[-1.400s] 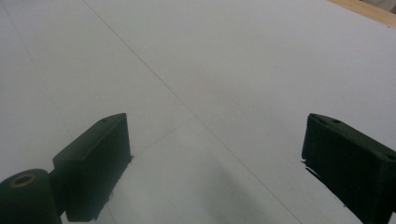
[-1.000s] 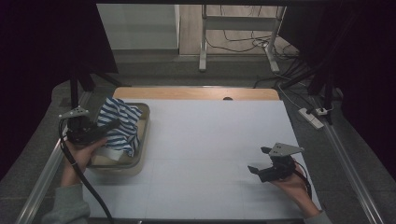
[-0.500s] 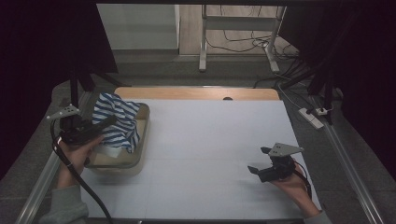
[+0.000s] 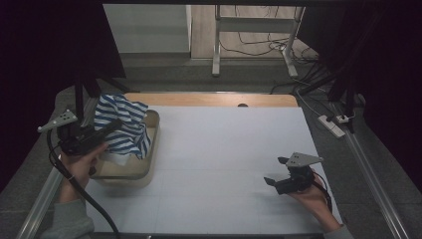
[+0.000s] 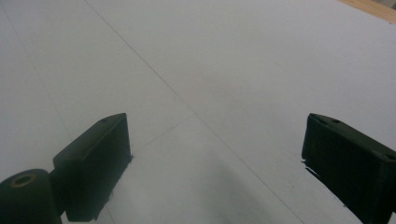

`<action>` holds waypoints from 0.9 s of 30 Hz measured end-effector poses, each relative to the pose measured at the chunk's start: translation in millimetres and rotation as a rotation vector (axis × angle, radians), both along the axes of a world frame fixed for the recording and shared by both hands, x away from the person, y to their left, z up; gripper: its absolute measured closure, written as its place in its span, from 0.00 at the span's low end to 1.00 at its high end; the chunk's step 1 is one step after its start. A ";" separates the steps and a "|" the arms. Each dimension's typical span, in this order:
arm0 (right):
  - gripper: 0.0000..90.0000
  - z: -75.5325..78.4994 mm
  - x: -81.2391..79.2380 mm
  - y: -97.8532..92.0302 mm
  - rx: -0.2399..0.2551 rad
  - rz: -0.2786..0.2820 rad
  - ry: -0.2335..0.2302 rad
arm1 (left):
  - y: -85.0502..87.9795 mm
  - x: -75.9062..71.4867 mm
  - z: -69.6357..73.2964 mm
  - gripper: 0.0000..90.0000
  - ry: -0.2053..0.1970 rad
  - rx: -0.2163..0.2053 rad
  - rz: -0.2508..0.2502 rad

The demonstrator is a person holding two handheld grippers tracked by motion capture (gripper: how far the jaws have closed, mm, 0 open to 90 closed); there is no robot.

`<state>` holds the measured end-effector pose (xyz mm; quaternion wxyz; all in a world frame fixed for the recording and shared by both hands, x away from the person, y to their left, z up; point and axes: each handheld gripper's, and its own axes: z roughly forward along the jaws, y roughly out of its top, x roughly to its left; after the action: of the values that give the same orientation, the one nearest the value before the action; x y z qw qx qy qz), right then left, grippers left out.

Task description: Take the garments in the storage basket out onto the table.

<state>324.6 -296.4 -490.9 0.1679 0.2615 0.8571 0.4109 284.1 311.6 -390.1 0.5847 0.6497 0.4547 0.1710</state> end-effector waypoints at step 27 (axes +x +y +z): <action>0.09 -0.5 0.3 0.0 0.000 -0.001 0.004 | -2.9 -16.8 16.3 0.83 -0.115 -0.120 -0.020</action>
<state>324.9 -296.4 -491.4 0.1663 0.2628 0.8573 0.4103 267.4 308.6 -373.7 0.6495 0.6070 0.4233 0.1746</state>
